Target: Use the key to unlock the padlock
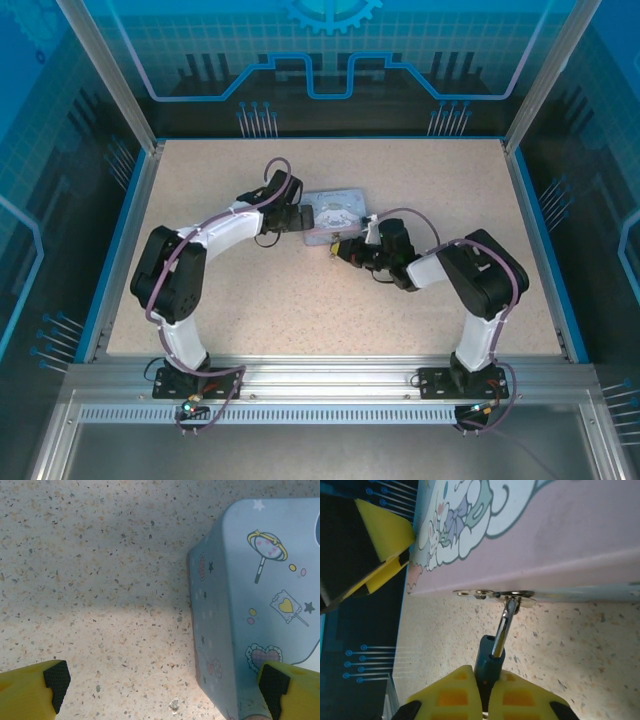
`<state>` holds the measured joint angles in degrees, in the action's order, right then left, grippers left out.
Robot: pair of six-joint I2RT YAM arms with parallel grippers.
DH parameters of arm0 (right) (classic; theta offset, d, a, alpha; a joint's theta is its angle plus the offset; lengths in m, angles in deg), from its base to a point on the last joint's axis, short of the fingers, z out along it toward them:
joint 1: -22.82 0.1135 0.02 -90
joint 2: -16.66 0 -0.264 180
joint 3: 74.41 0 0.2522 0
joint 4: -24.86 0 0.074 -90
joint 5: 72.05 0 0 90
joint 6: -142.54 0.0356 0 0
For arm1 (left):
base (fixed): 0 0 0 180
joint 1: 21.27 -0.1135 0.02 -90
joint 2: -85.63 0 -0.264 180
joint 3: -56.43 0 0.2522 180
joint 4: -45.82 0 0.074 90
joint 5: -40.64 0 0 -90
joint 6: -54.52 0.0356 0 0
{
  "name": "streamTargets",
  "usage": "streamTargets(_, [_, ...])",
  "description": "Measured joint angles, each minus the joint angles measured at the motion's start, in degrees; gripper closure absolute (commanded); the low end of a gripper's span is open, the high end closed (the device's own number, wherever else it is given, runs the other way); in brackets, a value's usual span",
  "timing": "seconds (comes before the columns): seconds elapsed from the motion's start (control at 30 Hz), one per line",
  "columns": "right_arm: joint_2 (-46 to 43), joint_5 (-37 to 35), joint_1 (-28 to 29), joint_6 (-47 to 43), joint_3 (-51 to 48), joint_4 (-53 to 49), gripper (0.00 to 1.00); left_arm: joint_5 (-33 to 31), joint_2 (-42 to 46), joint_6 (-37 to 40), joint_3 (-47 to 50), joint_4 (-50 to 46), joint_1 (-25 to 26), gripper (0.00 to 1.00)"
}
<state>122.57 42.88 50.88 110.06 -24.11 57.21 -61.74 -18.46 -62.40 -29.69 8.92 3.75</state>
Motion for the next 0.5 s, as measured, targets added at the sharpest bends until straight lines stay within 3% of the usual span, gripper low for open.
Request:
streamTargets(0.23, [5.2, -8.5, 3.6, 8.4, -2.4, 16.8, 1.00, 1.7, -0.1, -2.6, 1.2, 2.7, 0.0, 0.02])
streamTargets(0.33, [10.9, -11.8, 4.5, 18.4, -3.7, 21.6, 1.00, 3.7, 0.0, -3.3, 1.5, 2.4, 0.1, 0.02])
streamTargets(0.5, [12.5, -15.4, 5.4, 26.3, -5.5, 28.3, 1.00, 5.5, 0.0, -3.9, 2.1, 3.5, 0.3, 0.02])
